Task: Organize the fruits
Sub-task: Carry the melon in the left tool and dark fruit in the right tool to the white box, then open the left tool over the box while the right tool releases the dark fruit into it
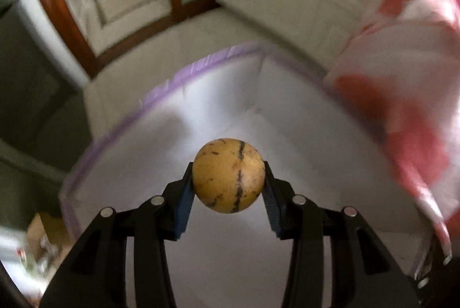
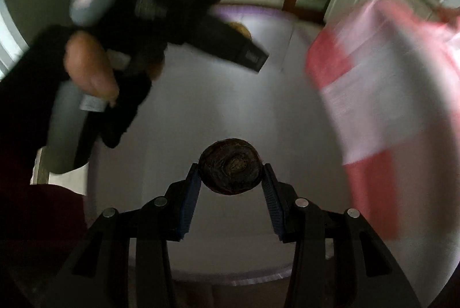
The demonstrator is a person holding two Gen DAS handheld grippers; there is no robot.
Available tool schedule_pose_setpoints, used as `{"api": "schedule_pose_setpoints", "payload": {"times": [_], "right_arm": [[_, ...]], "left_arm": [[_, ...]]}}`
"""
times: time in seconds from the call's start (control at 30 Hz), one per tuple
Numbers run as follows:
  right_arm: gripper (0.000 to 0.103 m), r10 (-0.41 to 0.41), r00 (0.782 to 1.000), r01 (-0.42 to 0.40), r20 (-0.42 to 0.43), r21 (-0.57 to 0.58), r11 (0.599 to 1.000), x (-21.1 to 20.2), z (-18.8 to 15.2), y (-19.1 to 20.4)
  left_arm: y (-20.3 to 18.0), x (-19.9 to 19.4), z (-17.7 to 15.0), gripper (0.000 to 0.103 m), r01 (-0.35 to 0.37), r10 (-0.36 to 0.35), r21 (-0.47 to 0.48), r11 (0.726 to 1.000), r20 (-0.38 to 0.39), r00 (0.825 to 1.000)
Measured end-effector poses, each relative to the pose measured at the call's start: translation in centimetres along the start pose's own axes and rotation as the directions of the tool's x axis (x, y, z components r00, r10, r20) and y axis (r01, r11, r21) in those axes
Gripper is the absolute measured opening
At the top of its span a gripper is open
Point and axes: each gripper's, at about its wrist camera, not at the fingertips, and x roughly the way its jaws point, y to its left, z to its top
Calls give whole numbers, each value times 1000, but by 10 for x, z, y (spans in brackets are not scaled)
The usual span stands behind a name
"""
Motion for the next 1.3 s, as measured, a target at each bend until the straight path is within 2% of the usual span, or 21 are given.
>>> {"api": "schedule_pose_setpoints", "payload": {"times": [0.13,0.3,0.43,0.6,0.63,0.67,0.7,0.73,0.8,0.87,0.93,1.0,1.03,1.1,1.17,1.2,1.23,1.3], "right_arm": [[44,30,994,-25,-109,44,999,32,4,1],[44,31,976,-16,-214,72,997,60,-2,8],[44,22,958,0,-285,77,997,75,-9,15],[45,27,959,2,-281,102,995,73,-2,8],[46,28,960,0,-278,100,995,77,12,5],[49,24,961,3,-275,97,995,75,11,7],[56,20,963,6,-270,96,995,73,11,8],[60,23,965,3,-262,98,995,70,10,10],[68,29,970,-6,-241,99,995,63,9,12],[69,29,976,-8,-218,98,995,53,6,14],[69,36,983,-20,-182,88,996,36,5,17],[69,75,989,-68,-124,62,996,13,4,15],[69,87,991,-82,-101,48,995,1,-1,14],[69,145,989,-145,-4,-7,989,-37,-1,21],[69,198,978,-196,70,-29,980,-67,-5,22],[71,237,963,-233,131,-42,972,-92,-9,21],[75,255,948,-249,190,-52,967,-114,-12,20],[78,238,923,-233,302,-53,971,-154,-21,13]], "left_arm": [[12,36,-5,44,-17,6,-94,995,-119,993],[23,64,-18,44,-47,16,-129,991,-227,974],[29,69,-12,44,-79,45,-133,988,-239,970],[23,71,-15,45,-100,66,-119,988,-258,964],[23,69,-13,46,-102,69,-116,988,-255,964],[24,67,-13,49,-106,75,-116,988,-249,966],[26,65,-10,62,-110,77,-122,986,-242,967],[31,64,-3,74,-106,71,-138,985,-236,969],[34,57,1,75,-97,60,-163,982,-217,974],[38,48,5,75,-84,49,-185,979,-185,982],[43,26,10,75,-81,59,-220,972,-106,993],[46,-3,15,75,-88,91,-235,968,4,996],[46,-23,19,75,-101,122,-239,966,76,990],[47,-60,27,78,-107,159,-241,965,205,966],[36,-99,37,93,-98,175,-233,967,339,924],[31,-122,42,102,-97,182,-221,970,410,894],[29,-140,46,101,-101,185,-200,975,469,864],[0,-168,57,101,-115,166,-128,985,525,835]]}}
